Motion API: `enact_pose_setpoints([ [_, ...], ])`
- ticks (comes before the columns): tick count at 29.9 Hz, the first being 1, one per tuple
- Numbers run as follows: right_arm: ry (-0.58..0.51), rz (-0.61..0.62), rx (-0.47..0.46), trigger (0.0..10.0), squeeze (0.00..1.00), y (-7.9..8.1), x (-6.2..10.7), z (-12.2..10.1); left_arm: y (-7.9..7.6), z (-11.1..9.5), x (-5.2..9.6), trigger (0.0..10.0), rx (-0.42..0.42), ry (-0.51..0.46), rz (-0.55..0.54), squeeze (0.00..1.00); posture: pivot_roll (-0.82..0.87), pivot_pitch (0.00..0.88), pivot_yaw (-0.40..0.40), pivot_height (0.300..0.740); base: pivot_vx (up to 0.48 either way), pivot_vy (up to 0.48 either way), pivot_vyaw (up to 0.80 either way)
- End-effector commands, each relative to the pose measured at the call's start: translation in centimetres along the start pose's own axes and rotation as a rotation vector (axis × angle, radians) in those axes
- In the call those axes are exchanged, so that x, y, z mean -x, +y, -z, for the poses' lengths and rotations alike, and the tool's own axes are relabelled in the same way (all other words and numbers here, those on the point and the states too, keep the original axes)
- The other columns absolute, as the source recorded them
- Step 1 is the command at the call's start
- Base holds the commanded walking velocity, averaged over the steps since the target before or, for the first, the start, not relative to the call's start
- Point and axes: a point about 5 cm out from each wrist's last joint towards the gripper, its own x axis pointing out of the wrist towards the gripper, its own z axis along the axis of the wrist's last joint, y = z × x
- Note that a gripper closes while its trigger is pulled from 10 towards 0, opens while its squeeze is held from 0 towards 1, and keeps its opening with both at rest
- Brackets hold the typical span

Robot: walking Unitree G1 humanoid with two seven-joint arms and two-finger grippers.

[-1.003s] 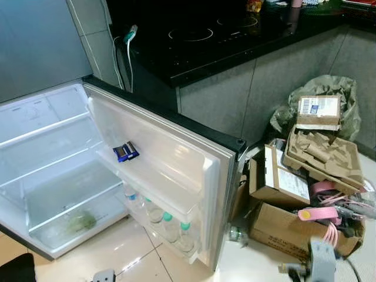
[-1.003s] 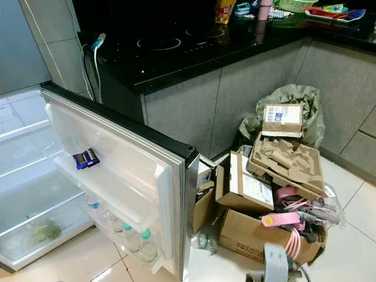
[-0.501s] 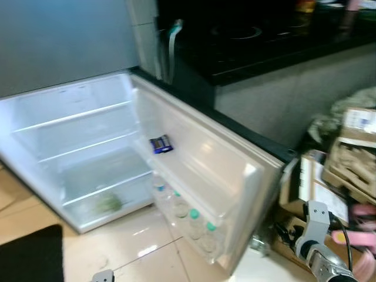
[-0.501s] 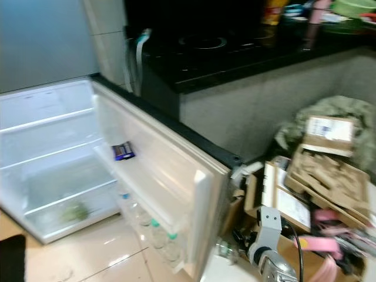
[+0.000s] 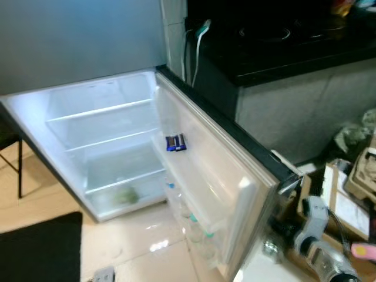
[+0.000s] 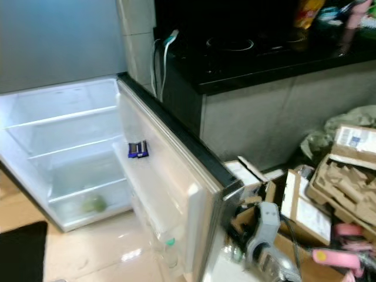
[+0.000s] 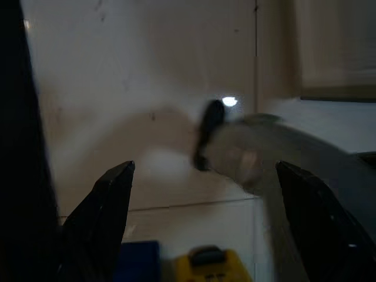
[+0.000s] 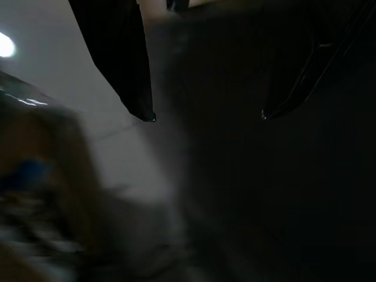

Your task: Restocking fridge

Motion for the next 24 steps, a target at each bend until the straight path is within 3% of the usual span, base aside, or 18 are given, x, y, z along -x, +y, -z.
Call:
enact_pose_setpoints([
  [1, 0.008, -0.094, 0.002, 10.0, 0.00, 1.1, -0.7, -0.3, 0.1, 0.6, 0.1, 10.0, 0.000, 0.020, -0.005, 0.00, -0.05, 0.000, 0.001, 0.740, 0.000, 0.000, 0.74],
  [5, 0.058, -0.285, -0.005, 10.0, 0.00, 2.8, -1.2, 0.2, 0.0, 0.6, 0.1, 10.0, -0.003, 0.021, -0.003, 0.00, -0.05, 0.000, 0.002, 0.740, 0.000, 0.000, 0.74],
  [6, 0.058, -0.285, -0.005, 10.0, 0.00, 2.8, -1.2, 0.2, 0.0, 0.6, 0.1, 10.0, -0.003, 0.021, -0.003, 0.00, -0.05, 0.000, 0.002, 0.740, 0.000, 0.000, 0.74],
  [9, 0.119, -0.593, -0.011, 10.0, 0.00, 5.6, -1.6, 0.8, 0.0, 0.6, 0.1, 10.0, -0.006, 0.023, -0.001, 0.00, -0.05, 0.000, 0.002, 0.740, 0.000, 0.000, 0.21],
  [13, 0.131, -0.736, 0.006, 10.0, 0.00, 7.1, -1.8, 0.7, 0.0, 0.6, 0.1, 10.0, -0.008, 0.025, 0.001, 0.00, -0.05, 0.000, 0.002, 0.740, 0.000, 0.000, 0.00],
  [18, 0.100, -0.662, 0.016, 10.0, 0.00, 7.0, -2.4, 0.1, -0.1, 0.6, 0.1, 10.0, -0.011, 0.025, 0.003, 0.00, -0.05, 0.000, 0.000, 0.740, 0.000, 0.000, 0.00],
  [21, 0.106, -0.380, 0.069, 10.0, 0.00, 5.3, -2.8, 0.2, -0.1, 0.7, 0.1, 10.0, -0.012, 0.027, 0.003, 0.00, -0.05, 0.000, -0.002, 0.740, 0.000, 0.000, 0.00],
  [24, 0.141, -0.237, 0.080, 10.0, 0.00, 4.1, -2.5, 0.7, -0.2, 0.7, 0.1, 10.0, -0.015, 0.029, 0.003, 0.00, -0.05, 0.000, -0.002, 0.740, 0.000, 0.000, 0.00],
])
